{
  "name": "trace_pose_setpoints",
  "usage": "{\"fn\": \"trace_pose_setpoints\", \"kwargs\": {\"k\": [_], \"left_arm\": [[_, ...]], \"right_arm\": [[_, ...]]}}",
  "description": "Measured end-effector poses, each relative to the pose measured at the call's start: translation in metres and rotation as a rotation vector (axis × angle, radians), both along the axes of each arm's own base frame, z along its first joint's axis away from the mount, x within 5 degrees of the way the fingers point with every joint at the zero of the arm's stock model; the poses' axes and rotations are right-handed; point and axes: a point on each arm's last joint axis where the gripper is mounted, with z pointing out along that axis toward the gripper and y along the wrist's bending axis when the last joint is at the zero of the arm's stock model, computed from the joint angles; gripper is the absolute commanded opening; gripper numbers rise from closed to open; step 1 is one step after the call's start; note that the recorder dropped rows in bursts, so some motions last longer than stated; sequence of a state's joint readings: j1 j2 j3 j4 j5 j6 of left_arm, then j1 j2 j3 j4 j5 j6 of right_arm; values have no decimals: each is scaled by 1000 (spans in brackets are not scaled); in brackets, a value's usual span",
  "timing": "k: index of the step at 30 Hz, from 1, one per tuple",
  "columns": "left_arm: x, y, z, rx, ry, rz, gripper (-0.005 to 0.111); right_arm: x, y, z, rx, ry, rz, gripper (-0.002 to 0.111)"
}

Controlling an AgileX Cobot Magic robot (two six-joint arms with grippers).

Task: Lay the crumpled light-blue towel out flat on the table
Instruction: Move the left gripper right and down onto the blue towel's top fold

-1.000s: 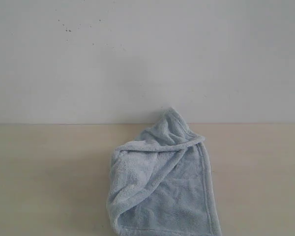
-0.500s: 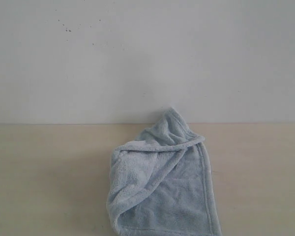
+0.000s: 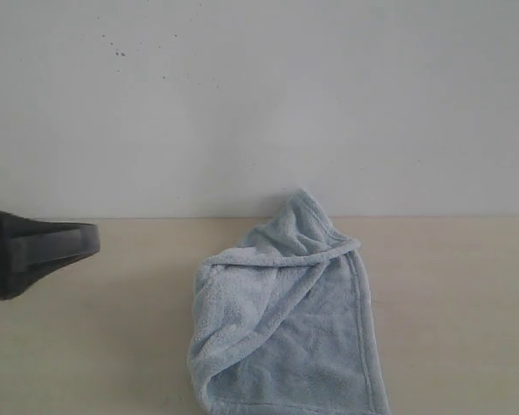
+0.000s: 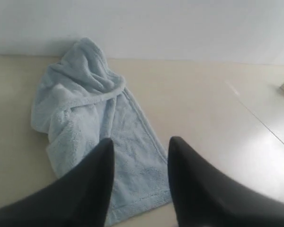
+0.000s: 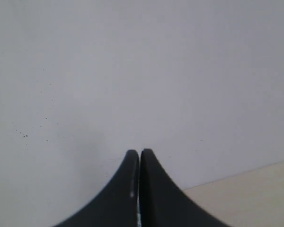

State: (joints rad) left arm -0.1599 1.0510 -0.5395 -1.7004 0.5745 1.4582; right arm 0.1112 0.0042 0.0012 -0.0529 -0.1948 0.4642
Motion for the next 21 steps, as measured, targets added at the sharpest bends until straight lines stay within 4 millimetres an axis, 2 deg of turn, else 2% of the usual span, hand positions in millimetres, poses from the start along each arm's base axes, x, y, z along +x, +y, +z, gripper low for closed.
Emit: {"fn": "trace_pose_setpoints", "kwargs": {"k": [1, 2, 3, 4, 5, 6, 7, 9, 11, 15, 21], "left_arm": [[26, -7, -9, 8, 45, -32, 41], [37, -9, -10, 15, 53, -42, 41], [62, -14, -19, 33, 78, -63, 41], [72, -16, -25, 37, 97, -69, 41], [93, -25, -32, 49, 108, -90, 41], [100, -29, -35, 59, 108, -100, 41], [118, -43, -40, 81, 98, -136, 41], [140, -68, -44, 134, 49, -185, 41], [159, -92, -52, 203, 7, -205, 41], [194, -125, -74, 263, -25, -228, 41], [219, -145, -107, 426, -89, -335, 41]], "right_arm": [[0, 0, 0, 0, 0, 0, 0], [0, 0, 0, 0, 0, 0, 0], [0, 0, 0, 0, 0, 0, 0], [0, 0, 0, 0, 0, 0, 0], [0, 0, 0, 0, 0, 0, 0], [0, 0, 0, 0, 0, 0, 0], [0, 0, 0, 0, 0, 0, 0], [0, 0, 0, 0, 0, 0, 0], [0, 0, 0, 0, 0, 0, 0], [0, 0, 0, 0, 0, 0, 0], [0, 0, 0, 0, 0, 0, 0]]}}
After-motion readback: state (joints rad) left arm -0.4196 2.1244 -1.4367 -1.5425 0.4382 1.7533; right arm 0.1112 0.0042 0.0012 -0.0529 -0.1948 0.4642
